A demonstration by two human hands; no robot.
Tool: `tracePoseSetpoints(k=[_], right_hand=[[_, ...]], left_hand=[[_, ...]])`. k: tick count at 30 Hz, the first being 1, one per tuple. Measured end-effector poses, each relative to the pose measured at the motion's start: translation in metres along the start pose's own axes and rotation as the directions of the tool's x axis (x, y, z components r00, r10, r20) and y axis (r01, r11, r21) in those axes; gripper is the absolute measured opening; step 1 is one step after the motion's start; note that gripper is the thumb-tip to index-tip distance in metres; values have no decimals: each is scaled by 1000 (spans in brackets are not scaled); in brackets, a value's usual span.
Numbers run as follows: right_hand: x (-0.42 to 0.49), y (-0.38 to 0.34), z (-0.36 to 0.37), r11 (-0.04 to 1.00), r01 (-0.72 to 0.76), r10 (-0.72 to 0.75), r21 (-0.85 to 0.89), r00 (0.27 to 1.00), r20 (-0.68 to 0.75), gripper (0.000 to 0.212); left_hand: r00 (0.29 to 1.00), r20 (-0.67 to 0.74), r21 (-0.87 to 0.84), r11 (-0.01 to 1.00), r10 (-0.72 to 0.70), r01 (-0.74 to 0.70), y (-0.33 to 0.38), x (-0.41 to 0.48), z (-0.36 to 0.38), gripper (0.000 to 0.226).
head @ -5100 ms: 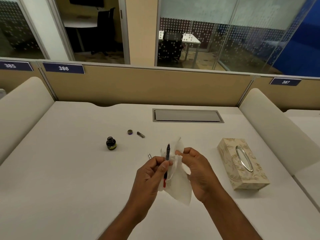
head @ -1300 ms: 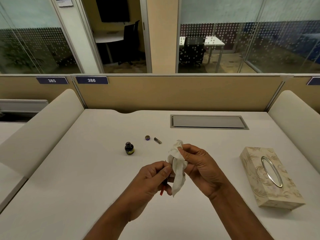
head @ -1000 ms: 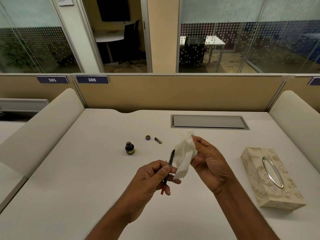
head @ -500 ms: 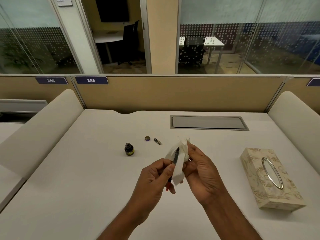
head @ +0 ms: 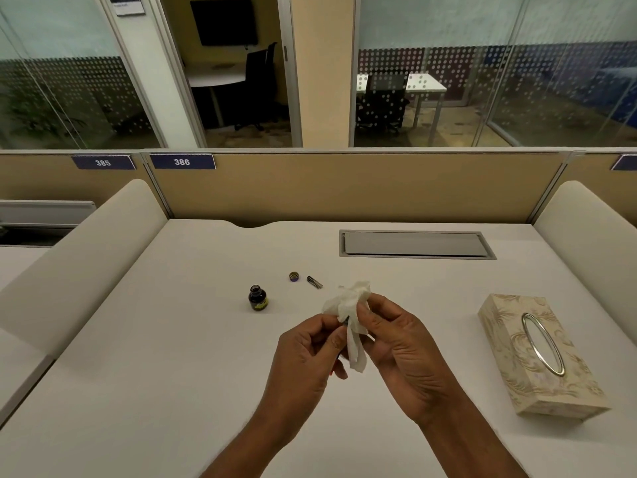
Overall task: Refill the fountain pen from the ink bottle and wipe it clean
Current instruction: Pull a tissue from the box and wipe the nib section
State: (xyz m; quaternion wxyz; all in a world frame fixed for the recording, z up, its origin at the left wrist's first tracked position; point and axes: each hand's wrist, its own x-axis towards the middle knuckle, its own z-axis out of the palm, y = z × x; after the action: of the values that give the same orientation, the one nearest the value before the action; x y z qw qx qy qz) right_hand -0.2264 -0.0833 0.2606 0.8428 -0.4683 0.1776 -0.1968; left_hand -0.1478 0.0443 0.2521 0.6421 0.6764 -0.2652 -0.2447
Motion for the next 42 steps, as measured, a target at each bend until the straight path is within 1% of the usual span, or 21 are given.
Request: tracePoseSetpoints(k=[2, 4, 8, 10, 12, 15, 17, 18, 20, 21, 23, 26, 28, 30, 32, 34, 37, 38, 40, 42], right_hand=[[0, 0, -2, 1000, 14, -14, -19, 1000, 4, 38], [-1, -1, -2, 999, 38, -38, -13, 999, 7, 33], [0, 2, -4, 998, 68, -68, 14, 997, -29, 31], [0, 4, -6, 997, 64, -62, 48, 997, -47, 28], [-1, 5, -8, 993, 48, -46, 106, 999, -15, 26], [-3, 5, -10, 987, 25, -31, 160, 999, 38, 37], [-4, 5, -11, 979, 10, -22, 203, 998, 57, 46], [-4, 5, -11, 975, 7, -20, 223, 998, 58, 43], [-5, 6, -11, 963, 8, -22, 270, 999, 49, 29], [-5, 6, -9, 957, 10, -23, 288, 999, 41, 24], [-4, 6, -8, 950, 11, -20, 311, 999, 26, 23], [-2, 5, -8, 935, 4, -2, 354, 1000, -4, 27], [0, 2, -10, 923, 3, 7, 384, 1000, -25, 32], [3, -2, -14, 897, -11, 35, 442, 998, -47, 32], [4, -4, -20, 853, -34, 76, 521, 995, -60, 24], [4, -5, -23, 814, -50, 122, 578, 989, -86, 23], [3, 0, -25, 791, -69, 194, 608, 971, -142, 41], [2, 2, -25, 784, -85, 210, 615, 969, -134, 39], [-2, 5, -21, 763, -127, 228, 634, 970, -81, 28], [-7, 7, -17, 745, -165, 242, 646, 970, -32, 30]], left_hand=[[999, 6, 31, 999, 32, -32, 1, -2, 1, 15], [998, -2, 66, 996, 64, -64, 1, -2, 1, 18], [992, -58, 127, 986, 115, -107, 1, -5, 4, 18], [989, -67, 172, 978, 129, -116, 1, -6, 6, 20], [990, -35, 197, 972, 138, -129, 2, -6, 5, 27], [989, 19, 203, 968, 149, -149, 6, -9, 2, 32], [988, 21, 211, 965, 154, -155, 9, -11, 2, 33], [988, 15, 214, 964, 156, -155, 9, -12, 2, 34], [987, 1, 220, 963, 159, -155, 10, -12, 2, 35], [987, -5, 224, 962, 160, -154, 10, -13, 2, 34], [989, -17, 221, 965, 149, -142, 11, -14, 2, 28], [993, -48, 202, 975, 106, -95, 10, -16, 1, 15], [994, -71, 183, 981, 85, -71, 9, -18, -1, 11], [994, -84, 162, 985, 77, -62, 8, -19, -2, 11], [993, -98, 142, 988, 73, -58, 7, -20, -3, 10], [991, -110, 134, 989, 75, -60, 7, -20, -3, 9], [988, -126, 154, 986, 89, -69, 6, -21, -2, 10], [986, -131, 173, 982, 101, -78, 6, -21, -1, 10], [981, -139, 225, 969, 134, -101, 5, -21, 0, 10], [976, -139, 259, 958, 167, -127, 5, -22, 2, 7]])
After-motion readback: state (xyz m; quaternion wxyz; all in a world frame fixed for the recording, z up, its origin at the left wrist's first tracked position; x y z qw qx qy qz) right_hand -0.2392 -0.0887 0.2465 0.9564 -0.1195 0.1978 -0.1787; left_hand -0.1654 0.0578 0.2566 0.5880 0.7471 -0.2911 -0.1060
